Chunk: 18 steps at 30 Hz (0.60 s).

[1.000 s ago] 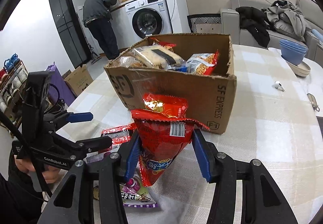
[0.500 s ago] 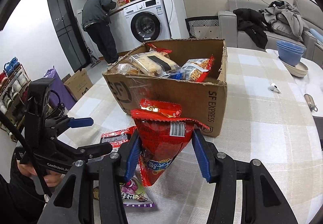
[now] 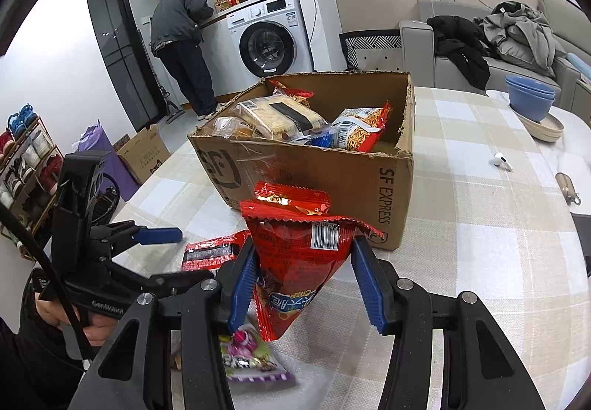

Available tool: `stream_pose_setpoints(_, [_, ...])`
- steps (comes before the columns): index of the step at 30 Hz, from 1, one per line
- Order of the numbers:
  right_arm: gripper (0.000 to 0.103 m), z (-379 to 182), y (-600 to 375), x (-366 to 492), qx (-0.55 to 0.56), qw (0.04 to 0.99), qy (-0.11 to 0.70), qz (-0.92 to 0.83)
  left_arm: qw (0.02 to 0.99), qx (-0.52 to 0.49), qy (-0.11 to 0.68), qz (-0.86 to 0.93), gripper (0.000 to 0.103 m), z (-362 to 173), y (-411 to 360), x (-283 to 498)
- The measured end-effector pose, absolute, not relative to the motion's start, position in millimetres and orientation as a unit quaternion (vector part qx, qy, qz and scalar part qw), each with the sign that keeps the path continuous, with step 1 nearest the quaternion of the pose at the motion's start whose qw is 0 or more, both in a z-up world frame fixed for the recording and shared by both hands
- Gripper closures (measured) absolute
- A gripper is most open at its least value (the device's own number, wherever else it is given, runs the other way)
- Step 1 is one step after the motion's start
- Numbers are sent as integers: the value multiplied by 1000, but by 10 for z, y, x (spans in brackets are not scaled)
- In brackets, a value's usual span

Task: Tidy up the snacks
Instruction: 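Grasp the red noodle pack with the left gripper while the right lifts the chip bag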

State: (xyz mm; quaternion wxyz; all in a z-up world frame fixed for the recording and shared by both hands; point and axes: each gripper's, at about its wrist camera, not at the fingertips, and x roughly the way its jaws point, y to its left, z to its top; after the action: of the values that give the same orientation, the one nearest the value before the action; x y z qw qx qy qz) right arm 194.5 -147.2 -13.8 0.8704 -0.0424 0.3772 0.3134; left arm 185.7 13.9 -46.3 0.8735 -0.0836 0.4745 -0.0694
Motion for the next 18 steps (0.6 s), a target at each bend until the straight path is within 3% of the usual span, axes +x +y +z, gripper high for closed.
stream_pose_setpoints(6, [52,-128,-1468,1940,-43,871,376,313,878,-30,471,-85,10,-472,-53,1852])
stream_pose_setpoints(12, [52,-118,-1476,1939,-42,870,377,314,888,-15,455,-63,19,-479,-42,1894])
stream_pose_setpoints(16, [52,-108,-1478,1937,-42,870,376,315,893,-7,445,-71,37,-475,-73,1878])
stream_pose_setpoints(18, [52,-106,-1480,1940,-41,870,376,315,894,-4,443,-74,39,-465,-96,1862])
